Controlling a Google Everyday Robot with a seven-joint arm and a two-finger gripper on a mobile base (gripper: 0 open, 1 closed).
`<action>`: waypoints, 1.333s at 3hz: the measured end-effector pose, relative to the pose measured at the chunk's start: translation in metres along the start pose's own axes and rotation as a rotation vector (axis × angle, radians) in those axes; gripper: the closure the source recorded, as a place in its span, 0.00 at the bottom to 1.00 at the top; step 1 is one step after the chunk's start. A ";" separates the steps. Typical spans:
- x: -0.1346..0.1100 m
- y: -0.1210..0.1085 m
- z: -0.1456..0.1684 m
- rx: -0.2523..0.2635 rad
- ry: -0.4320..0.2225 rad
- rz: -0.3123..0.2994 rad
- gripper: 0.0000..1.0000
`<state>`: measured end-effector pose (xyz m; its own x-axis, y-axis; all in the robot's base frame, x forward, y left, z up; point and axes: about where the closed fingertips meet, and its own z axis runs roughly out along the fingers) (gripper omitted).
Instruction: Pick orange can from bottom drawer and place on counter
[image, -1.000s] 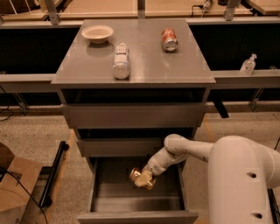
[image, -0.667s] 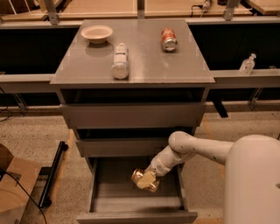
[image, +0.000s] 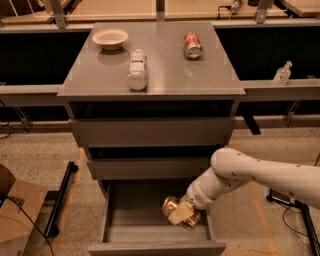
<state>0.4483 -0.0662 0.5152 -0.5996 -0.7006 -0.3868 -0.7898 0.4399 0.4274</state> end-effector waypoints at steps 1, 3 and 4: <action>-0.003 0.010 -0.067 0.074 0.056 -0.006 1.00; -0.037 -0.022 -0.183 0.173 0.125 0.004 1.00; -0.042 -0.027 -0.178 0.148 0.115 0.013 1.00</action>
Offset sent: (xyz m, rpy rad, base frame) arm 0.2040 -0.1187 0.3066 -0.2668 -0.2687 -0.0587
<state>0.5180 -0.1484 0.6659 -0.5979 -0.7502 -0.2822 -0.7975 0.5214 0.3035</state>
